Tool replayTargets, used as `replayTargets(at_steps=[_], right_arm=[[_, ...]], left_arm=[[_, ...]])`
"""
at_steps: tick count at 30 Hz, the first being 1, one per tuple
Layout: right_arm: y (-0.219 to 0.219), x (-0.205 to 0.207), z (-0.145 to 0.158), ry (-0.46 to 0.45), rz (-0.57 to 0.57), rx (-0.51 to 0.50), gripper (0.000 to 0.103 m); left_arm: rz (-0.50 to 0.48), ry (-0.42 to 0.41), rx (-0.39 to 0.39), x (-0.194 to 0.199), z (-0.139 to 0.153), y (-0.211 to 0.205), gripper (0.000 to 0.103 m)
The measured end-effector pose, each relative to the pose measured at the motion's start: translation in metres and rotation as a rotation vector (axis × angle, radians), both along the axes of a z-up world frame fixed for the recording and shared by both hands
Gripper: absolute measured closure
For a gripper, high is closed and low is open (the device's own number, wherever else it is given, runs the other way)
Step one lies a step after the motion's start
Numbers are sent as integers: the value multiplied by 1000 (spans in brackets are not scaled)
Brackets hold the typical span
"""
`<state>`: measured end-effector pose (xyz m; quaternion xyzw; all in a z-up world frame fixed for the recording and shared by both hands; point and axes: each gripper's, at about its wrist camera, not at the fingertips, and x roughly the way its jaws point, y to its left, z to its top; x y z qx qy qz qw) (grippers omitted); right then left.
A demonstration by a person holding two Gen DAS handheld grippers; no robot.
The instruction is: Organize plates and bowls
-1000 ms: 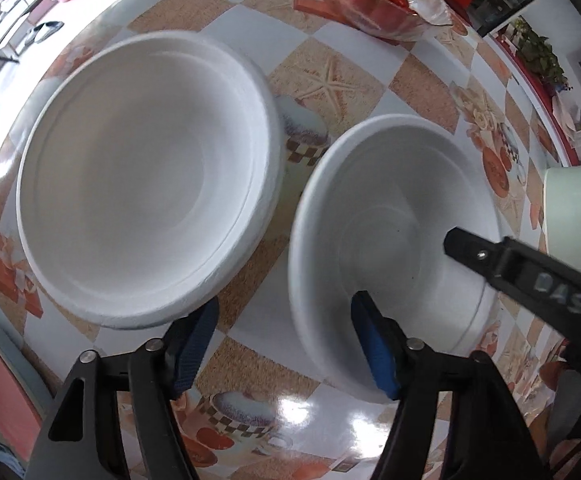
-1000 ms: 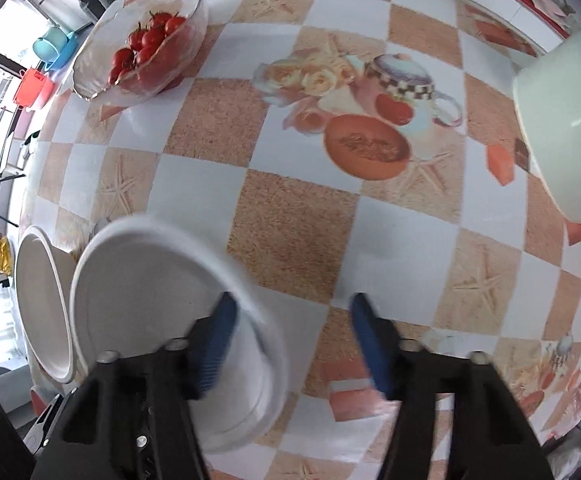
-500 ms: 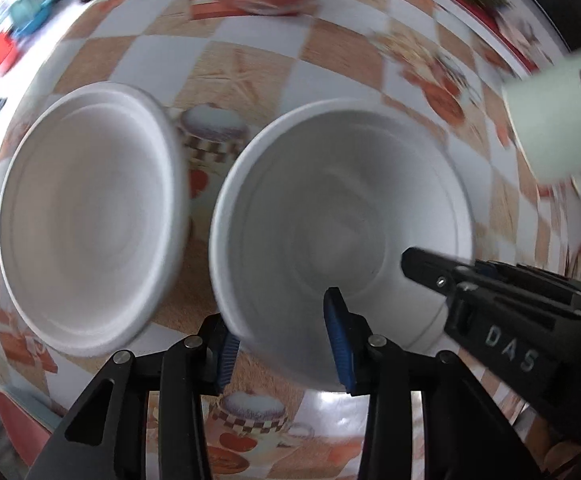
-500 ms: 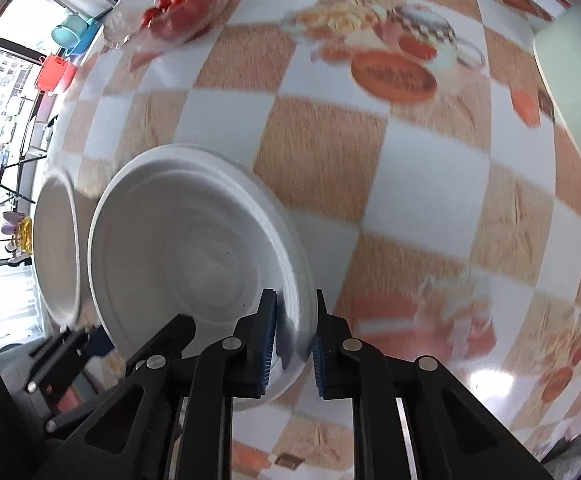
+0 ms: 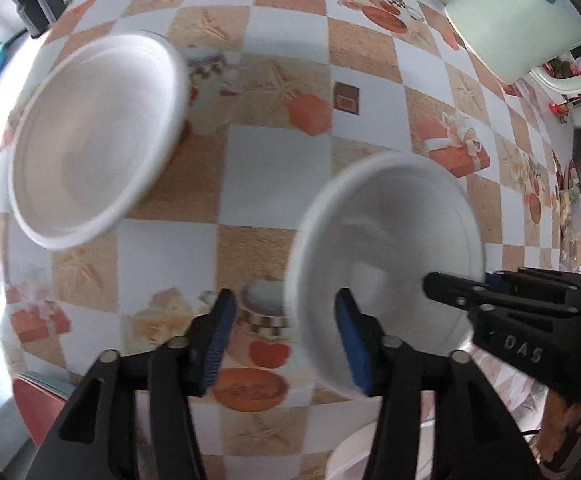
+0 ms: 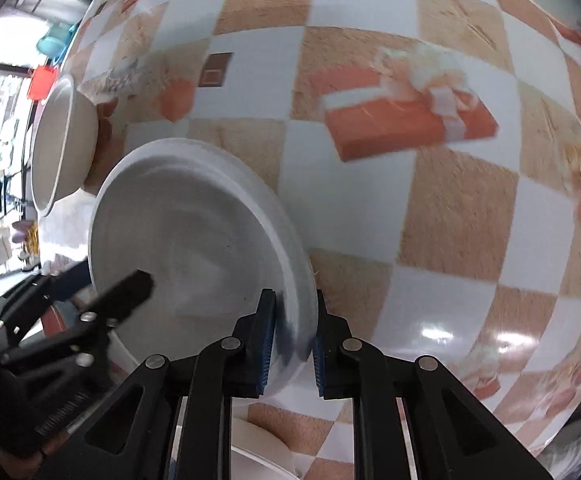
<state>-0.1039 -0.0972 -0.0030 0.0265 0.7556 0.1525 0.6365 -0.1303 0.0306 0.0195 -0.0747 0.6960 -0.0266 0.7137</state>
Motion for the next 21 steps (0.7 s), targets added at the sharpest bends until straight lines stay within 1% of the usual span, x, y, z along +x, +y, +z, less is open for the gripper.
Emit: replayTargets(at_steps=[1, 4, 6, 8, 9, 10, 11, 12, 13, 15, 17, 19, 21], right_arm=[[-1, -1, 0, 2, -12, 0, 85], [0, -6, -1, -7, -17, -6, 85], [-14, -6, 1, -8, -28, -8, 85], [-15, -3, -3, -11, -38, -8, 85], [-15, -5, -4, -14, -41, -10, 85], [-14, -5, -5, -18, -42, -12, 85], [-13, -5, -4, -19, -39, -14, 85], [-9, -6, -4, -18, -38, -14, 85], [-3, -5, 1, -15, -38, -15, 85], [1, -5, 3, -13, -48, -30, 85], [-1, -5, 7, -9, -67, -9, 85], [0, -5, 14, -16, -67, 0, 85], [1, -5, 21, -28, -63, 4, 85]], left_arm=[[-16, -5, 17, 3, 0, 0, 40], [-55, -5, 40, 9, -5, -4, 40], [-86, -11, 49, 29, -10, -12, 40], [-112, -4, 53, 30, -13, -22, 40], [-123, 6, 62, 32, -16, -26, 41], [-133, 23, 82, 35, -20, -27, 45], [-142, 9, 93, 36, -20, -26, 49], [-150, 4, 86, 36, -22, -35, 59], [-165, 0, 73, 35, -20, -39, 74], [-158, 13, 73, 38, -18, -44, 73], [-132, 14, 64, 41, -16, -48, 73], [-122, 5, 64, 39, -9, -29, 73], [-137, -22, 84, 31, 5, -13, 73]])
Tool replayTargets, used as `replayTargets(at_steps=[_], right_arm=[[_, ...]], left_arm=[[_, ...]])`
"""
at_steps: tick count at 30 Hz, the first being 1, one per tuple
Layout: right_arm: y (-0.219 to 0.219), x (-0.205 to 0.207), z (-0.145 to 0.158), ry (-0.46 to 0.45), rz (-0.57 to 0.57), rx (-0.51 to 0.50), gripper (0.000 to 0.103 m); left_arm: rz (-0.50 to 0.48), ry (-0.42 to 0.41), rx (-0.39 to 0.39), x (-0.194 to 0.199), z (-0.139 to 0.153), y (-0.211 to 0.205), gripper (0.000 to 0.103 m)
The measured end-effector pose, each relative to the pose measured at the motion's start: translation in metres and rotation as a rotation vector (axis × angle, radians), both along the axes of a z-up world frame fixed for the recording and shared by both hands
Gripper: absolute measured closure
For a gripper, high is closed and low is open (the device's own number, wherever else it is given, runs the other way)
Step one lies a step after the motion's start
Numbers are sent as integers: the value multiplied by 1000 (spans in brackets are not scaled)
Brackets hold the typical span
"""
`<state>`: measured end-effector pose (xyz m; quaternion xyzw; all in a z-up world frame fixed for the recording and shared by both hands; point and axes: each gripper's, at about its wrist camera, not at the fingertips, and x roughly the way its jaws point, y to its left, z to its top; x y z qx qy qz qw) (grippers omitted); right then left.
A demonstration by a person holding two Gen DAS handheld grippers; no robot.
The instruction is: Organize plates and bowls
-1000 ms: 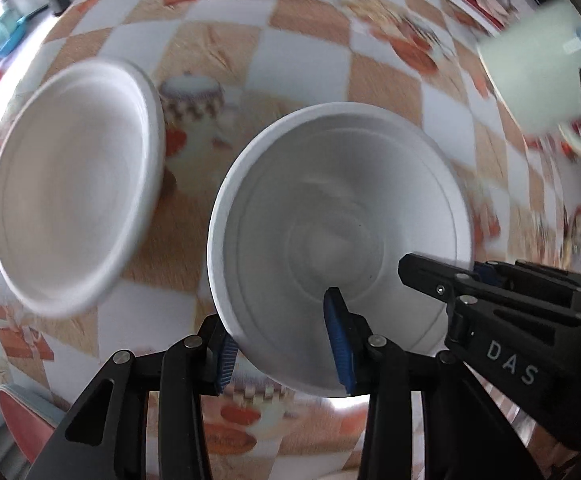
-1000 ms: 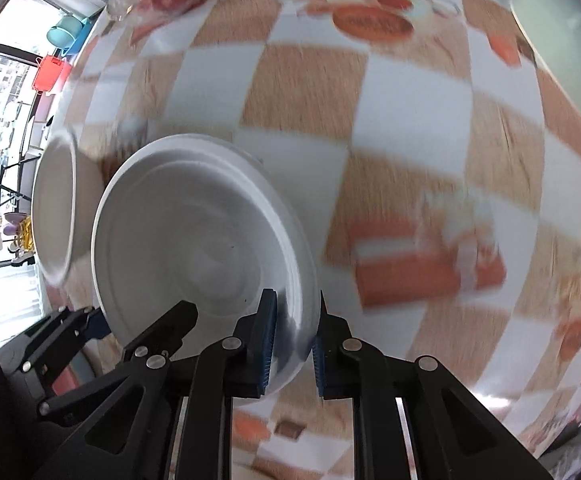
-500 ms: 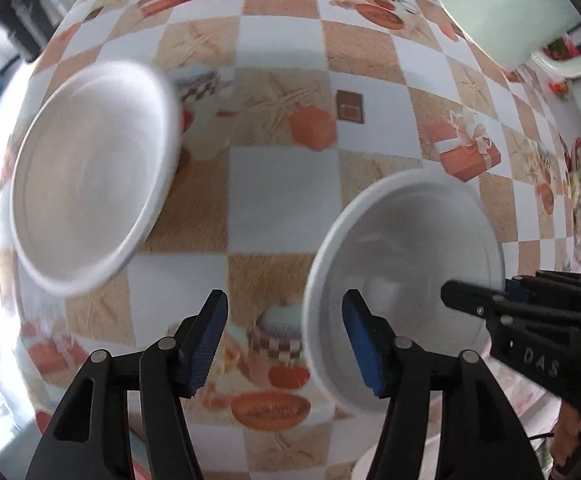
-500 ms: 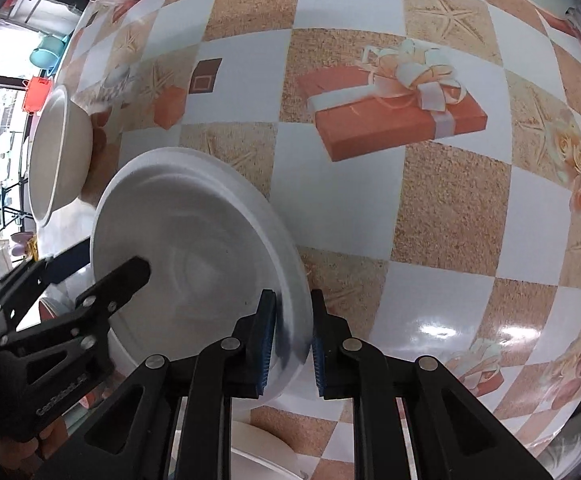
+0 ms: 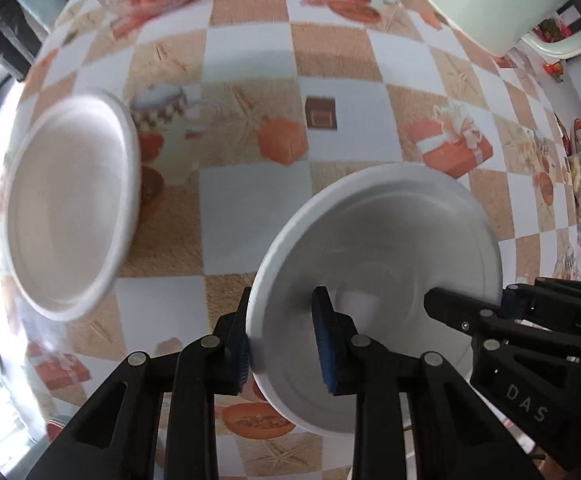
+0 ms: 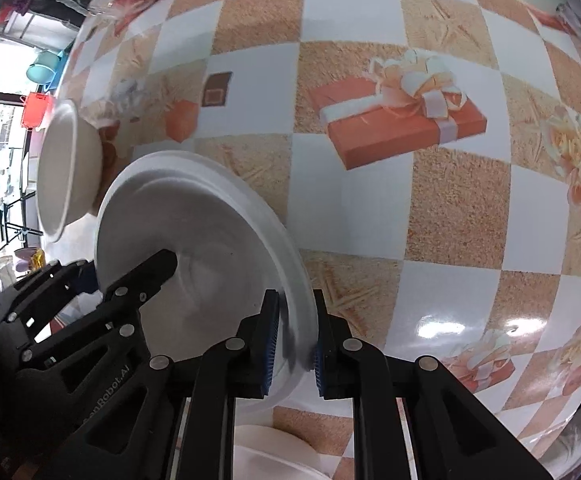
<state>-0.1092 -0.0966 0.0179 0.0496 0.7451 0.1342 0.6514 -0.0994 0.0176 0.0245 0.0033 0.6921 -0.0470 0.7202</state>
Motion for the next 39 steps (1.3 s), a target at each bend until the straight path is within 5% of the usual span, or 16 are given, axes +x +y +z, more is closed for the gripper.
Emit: replayTargets(at_steps=[7, 14, 26, 39], right_arm=[[-5, 0, 29, -34, -22, 20, 85], [-24, -19, 55, -59, -42, 20, 85], [-43, -83, 76, -40, -111, -1, 85], [-54, -156, 64, 35, -166, -41, 85]], left_arm=[[-17, -52, 11, 13, 42, 4, 73], [-62, -97, 24, -37, 69, 4, 73], [-181, -99, -2, -107, 82, -24, 73], [-310, -2, -20, -178, 65, -45, 70]])
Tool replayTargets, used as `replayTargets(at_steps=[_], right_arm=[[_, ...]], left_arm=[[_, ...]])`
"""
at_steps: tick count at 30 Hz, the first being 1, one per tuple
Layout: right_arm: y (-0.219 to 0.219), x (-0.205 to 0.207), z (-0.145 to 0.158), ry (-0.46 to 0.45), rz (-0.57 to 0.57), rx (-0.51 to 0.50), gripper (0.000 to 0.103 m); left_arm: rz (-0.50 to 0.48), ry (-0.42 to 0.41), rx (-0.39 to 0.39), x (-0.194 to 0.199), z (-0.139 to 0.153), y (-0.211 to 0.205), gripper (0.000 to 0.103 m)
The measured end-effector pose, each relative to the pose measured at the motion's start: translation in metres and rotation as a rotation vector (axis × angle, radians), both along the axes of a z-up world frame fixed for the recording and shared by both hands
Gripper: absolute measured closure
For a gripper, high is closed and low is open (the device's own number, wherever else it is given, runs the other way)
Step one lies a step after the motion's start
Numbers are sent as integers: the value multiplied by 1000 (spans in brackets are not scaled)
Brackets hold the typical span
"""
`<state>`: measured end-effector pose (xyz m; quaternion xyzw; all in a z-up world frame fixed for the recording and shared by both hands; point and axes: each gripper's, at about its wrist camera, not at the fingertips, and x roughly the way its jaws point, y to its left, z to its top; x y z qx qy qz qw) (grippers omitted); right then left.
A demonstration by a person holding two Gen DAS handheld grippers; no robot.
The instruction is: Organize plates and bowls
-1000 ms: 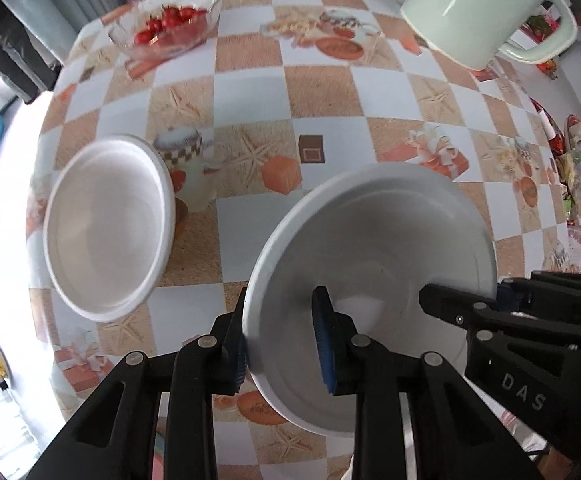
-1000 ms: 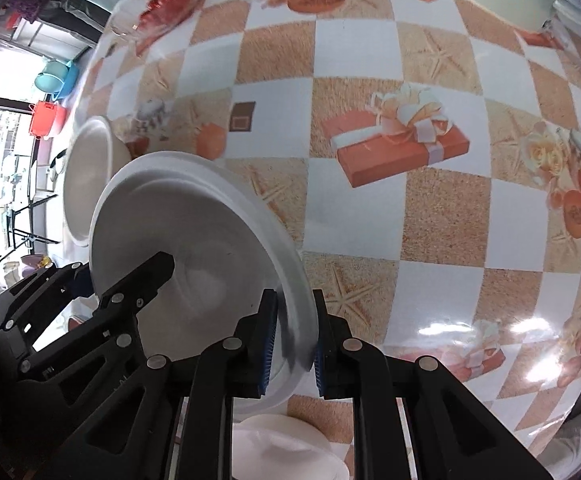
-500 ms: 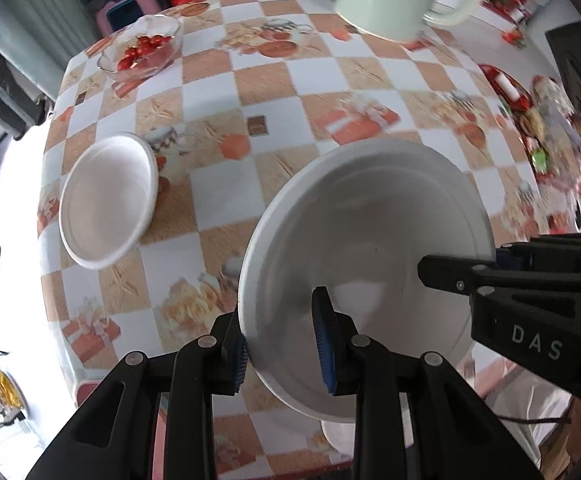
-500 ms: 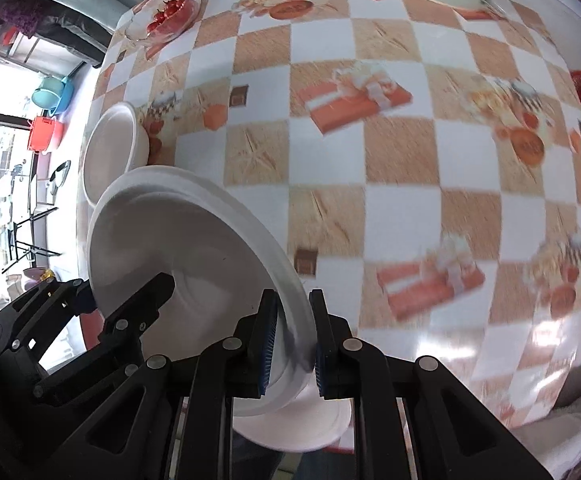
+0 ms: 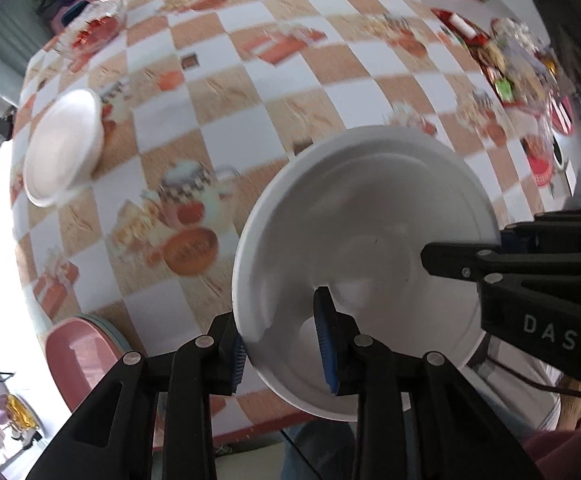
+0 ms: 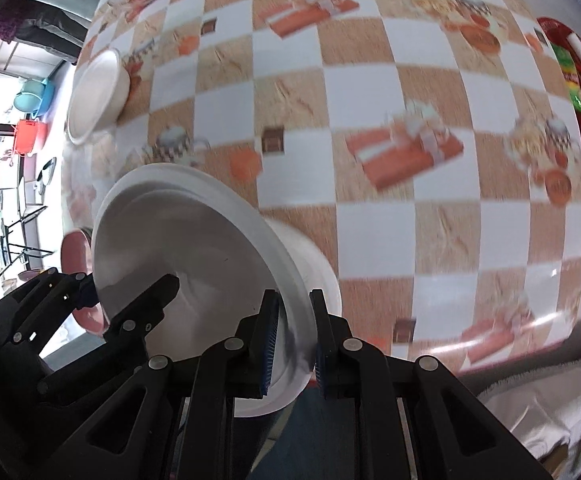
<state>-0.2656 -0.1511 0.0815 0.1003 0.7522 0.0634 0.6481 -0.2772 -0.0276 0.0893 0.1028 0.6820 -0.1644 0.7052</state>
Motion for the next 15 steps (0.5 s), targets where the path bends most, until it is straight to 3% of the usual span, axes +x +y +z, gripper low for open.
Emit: replayTargets(at_steps=[3, 15], right_arm=[[-4, -12, -5, 15, -19, -9, 85], [-4, -24, -19, 26, -37, -29, 85]], left_arm=[[-18, 45, -16, -8, -9, -3, 70], [-53, 61, -2, -12, -21, -7, 70]])
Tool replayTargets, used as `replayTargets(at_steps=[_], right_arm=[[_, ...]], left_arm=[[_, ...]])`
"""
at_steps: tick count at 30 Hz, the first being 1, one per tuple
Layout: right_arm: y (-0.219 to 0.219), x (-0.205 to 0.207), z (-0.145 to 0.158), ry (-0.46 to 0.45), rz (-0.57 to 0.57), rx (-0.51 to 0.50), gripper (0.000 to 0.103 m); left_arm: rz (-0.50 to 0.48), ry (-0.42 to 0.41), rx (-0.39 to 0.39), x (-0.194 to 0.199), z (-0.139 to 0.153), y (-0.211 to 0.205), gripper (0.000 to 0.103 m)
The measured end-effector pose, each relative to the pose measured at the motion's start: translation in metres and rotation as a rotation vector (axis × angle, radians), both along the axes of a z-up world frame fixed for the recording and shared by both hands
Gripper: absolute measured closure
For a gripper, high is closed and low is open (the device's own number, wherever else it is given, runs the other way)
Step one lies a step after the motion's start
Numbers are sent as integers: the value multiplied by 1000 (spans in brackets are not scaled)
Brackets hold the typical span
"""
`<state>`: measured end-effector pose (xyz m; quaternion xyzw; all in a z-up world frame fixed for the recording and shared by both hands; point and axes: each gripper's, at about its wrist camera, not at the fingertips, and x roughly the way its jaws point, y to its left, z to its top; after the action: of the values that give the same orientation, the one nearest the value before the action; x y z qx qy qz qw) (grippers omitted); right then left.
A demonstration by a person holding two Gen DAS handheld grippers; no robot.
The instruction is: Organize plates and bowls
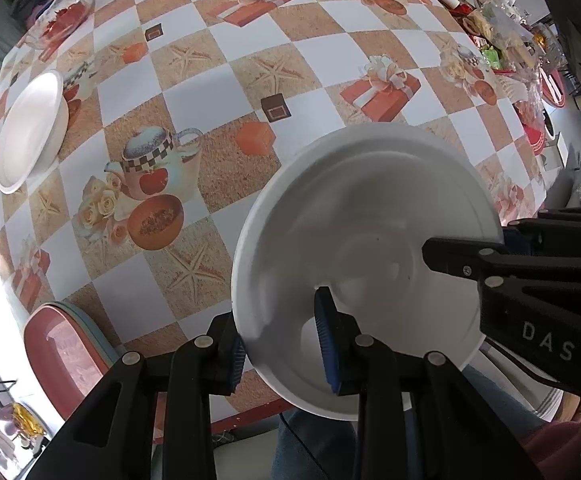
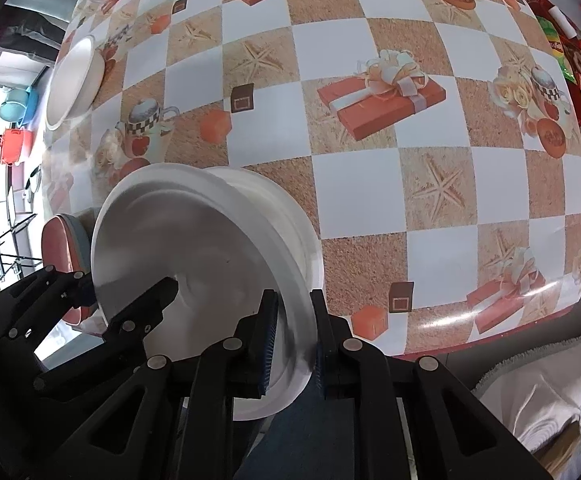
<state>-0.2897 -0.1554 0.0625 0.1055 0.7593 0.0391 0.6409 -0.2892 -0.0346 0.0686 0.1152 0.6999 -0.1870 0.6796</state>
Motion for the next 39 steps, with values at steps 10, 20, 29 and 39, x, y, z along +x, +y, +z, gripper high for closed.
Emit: replayTargets(at_steps=[10, 20, 29, 39], right_arm=[[-11, -1, -8, 23, -31, 1, 37], [-42, 32, 7, -26, -35, -90, 21], [-32, 94, 30, -122, 80, -138, 21], [19, 163, 38, -207, 240, -127, 0]], left_arm=[[58, -37, -25, 2, 4, 15, 28], [236, -61, -8, 20, 12, 67, 24], [429, -92, 14, 46, 23, 123, 24], [600, -146, 56, 86, 31, 180, 23]])
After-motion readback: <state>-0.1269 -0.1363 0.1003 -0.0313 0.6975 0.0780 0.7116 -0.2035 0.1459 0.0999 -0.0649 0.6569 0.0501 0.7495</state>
